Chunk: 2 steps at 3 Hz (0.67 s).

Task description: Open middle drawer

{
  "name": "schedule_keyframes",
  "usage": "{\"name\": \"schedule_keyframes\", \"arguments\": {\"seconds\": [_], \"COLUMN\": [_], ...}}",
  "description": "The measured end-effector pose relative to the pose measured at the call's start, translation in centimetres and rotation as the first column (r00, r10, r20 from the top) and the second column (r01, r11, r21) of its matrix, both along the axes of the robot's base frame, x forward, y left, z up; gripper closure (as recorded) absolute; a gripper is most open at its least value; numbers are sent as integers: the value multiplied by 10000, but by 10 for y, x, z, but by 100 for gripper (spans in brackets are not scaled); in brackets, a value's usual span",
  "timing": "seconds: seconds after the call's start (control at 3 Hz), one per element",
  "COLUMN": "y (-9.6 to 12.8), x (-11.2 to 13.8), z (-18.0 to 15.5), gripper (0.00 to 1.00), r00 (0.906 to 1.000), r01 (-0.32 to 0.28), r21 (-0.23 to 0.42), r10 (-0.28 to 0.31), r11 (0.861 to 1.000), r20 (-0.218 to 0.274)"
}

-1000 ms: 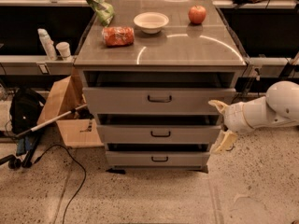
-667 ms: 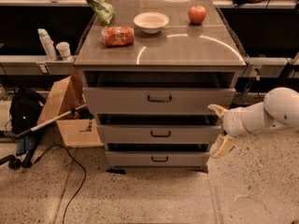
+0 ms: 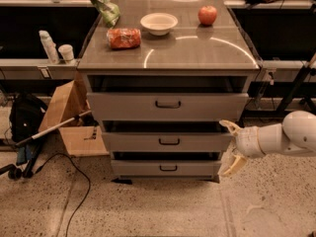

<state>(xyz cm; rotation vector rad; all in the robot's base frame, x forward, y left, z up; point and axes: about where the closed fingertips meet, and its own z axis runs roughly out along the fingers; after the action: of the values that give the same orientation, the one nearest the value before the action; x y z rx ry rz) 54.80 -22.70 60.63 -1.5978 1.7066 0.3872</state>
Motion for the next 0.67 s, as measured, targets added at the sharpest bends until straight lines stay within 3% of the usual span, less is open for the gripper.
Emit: {"name": "schedule_keyframes", "arguments": {"seconds": [0.33, 0.67], "y": [7, 7], "x": [-4, -4], "z": [-16, -16], "gripper": [0, 0], "r00": [9998, 9998], "r01": [-30, -30], "r21": [541, 541], "r10": [41, 41], "r11": [9985, 9985], "r20": [-202, -202]}}
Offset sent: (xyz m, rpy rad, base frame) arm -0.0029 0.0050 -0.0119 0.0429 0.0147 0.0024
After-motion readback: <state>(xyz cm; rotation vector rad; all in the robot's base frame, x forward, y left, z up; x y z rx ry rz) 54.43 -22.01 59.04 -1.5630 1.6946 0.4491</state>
